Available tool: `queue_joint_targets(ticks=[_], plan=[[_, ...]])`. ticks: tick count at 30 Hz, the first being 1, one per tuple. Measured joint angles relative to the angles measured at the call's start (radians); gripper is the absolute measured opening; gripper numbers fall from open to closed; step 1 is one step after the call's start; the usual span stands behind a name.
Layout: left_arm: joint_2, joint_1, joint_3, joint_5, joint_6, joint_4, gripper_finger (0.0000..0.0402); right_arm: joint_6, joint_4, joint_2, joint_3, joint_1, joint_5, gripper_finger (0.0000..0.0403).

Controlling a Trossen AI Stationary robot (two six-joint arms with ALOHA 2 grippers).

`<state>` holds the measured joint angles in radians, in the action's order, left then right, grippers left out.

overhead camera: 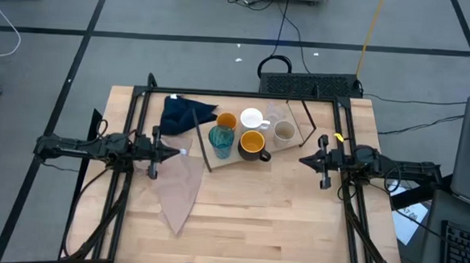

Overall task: Stack small to large cups/mugs on shelf
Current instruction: Return to Home Position

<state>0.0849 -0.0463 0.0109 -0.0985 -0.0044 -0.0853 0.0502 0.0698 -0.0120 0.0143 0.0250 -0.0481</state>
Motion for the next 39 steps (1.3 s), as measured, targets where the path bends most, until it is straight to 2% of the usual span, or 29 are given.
queue_joint_targets(ticks=[12,39], plan=[[0.0,0.0,0.0,-0.007,0.0,0.0,0.0031,-0.011,0.0,0.0,0.0,0.0,-0.003,0.0],[0.0,0.0,0.0,-0.007,0.0,-0.001,0.0033,-0.011,0.001,0.0,0.0,0.0,-0.004,0.0]])
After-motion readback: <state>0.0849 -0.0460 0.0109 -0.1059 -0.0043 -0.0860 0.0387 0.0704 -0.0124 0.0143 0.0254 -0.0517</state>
